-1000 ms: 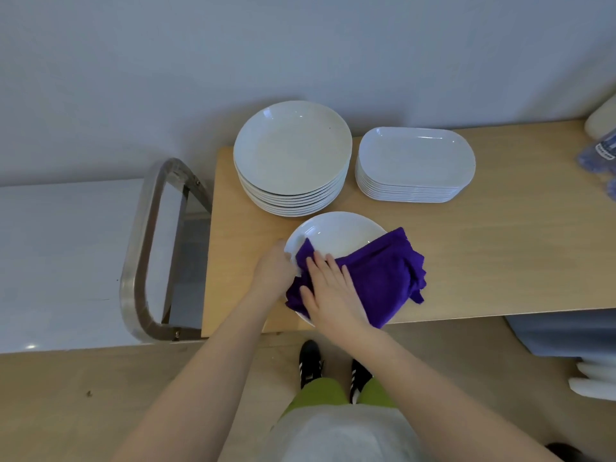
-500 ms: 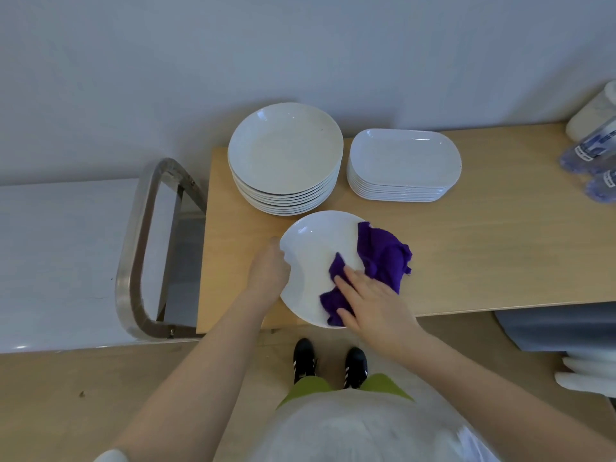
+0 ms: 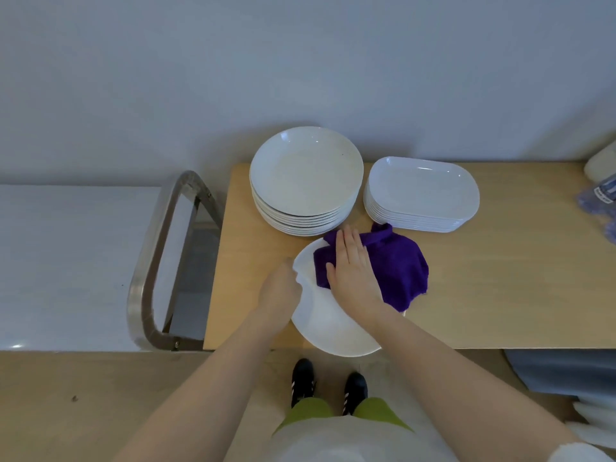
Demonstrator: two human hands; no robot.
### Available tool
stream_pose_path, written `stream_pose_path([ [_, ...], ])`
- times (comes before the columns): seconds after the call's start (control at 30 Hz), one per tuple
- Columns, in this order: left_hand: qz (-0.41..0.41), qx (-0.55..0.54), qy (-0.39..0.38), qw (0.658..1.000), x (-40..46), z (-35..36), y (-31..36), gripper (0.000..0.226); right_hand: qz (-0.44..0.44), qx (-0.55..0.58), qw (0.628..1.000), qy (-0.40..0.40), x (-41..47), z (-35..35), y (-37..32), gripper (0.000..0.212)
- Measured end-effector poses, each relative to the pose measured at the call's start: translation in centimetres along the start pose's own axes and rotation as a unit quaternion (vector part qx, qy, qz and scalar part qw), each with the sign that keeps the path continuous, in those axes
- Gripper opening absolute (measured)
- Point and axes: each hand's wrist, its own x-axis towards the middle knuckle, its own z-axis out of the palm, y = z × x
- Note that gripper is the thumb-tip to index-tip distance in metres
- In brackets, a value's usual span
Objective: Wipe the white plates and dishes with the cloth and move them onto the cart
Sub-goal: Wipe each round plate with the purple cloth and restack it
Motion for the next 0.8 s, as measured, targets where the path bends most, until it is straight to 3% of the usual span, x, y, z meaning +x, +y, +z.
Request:
stream_pose_path([
  [0.2, -0.007, -0.019, -0.004, 1.000, 0.0, -0.2, 0.1, 0.010, -0.002, -0.051, 0.999, 0.001, -0.4, 1.5, -3.0, 0.066],
  [0.43, 0.020, -0.016, -0.021, 0.999, 0.0, -0.2, -0.3, 0.019, 0.039, -0.137, 0.990, 0.013, 0.5, -0.3, 1.3, 0.059],
  [0.8, 0.014, -0.056, -0.004, 0.998, -0.5, -0.1, 0.1, 0.011, 0.133, -0.068, 0.988, 0.042, -3.1, -1.6, 4.5, 0.060],
])
